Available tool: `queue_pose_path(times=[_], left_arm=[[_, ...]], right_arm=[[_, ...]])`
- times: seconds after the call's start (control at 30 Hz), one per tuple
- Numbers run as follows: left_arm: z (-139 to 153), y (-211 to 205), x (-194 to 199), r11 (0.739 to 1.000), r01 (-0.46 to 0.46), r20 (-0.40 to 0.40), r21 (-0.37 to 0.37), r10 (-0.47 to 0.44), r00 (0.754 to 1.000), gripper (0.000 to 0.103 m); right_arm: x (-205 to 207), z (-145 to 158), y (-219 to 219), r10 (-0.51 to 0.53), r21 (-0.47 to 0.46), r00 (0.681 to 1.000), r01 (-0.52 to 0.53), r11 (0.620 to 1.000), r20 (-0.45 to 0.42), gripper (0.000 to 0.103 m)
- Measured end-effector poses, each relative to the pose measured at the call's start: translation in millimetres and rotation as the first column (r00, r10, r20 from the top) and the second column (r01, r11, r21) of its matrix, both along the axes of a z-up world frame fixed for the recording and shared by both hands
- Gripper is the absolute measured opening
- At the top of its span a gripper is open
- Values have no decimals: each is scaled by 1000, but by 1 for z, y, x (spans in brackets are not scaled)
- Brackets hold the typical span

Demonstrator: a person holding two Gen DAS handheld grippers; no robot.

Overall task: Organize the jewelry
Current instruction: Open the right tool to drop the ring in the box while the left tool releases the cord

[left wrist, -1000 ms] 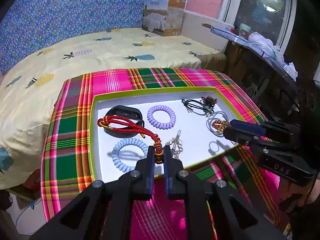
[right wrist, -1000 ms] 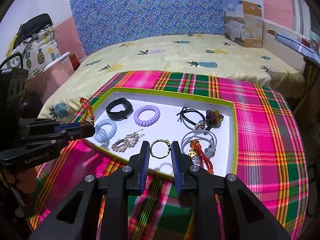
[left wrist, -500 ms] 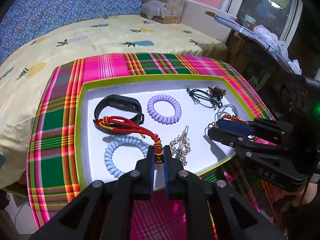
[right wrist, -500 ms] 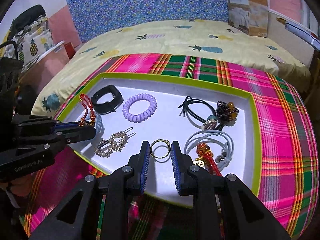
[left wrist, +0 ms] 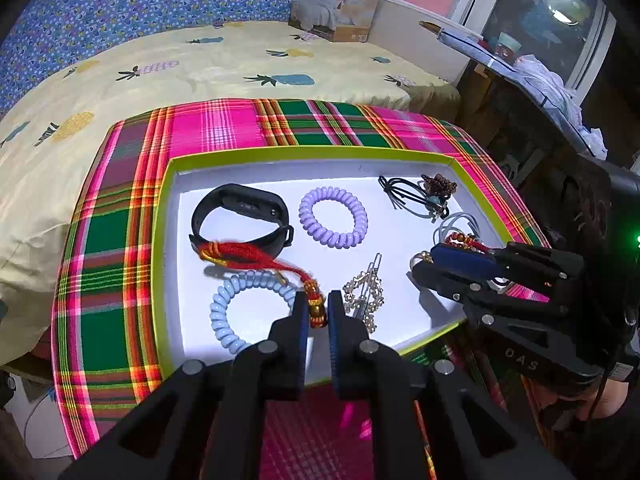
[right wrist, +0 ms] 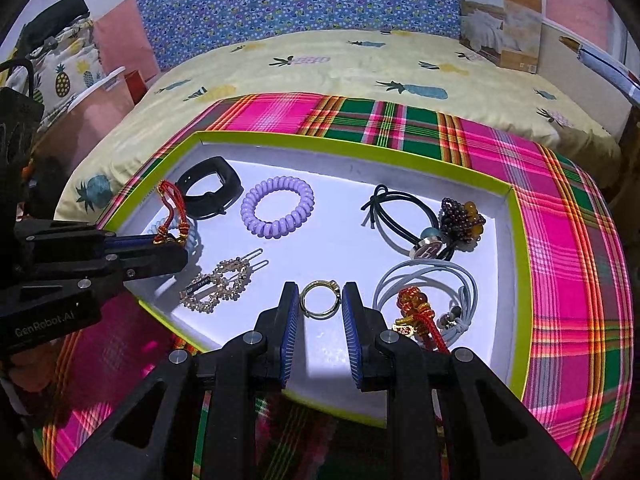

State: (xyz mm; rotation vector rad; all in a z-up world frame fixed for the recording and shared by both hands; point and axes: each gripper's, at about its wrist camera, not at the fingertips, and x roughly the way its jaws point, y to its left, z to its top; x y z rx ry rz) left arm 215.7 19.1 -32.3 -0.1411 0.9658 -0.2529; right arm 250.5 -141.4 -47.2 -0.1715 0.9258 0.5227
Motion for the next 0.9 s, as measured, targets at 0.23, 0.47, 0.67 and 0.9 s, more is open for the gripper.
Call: queue_pose_path(times=[0.23,0.47,0.67,0.9], left_arm=[[4,3,-4,1000,-16,7,-1,16,1000,25],[18,5,-25,999,-40,48,25,39,998,25],[35,5,-50,997,-73,86,32,70,994,25],[45,0,-82,993,-101,112,55,95,989,25]], right_arm=[[-6,5,0,0,3,1000,0,1000,13,27],[-22,20,-4,-1,24,999,0,1000,41,28],[-45,36,-14,-17,48,998,13,999,64,28],[-82,51,-27,-49,72,995,42,997,85,28]])
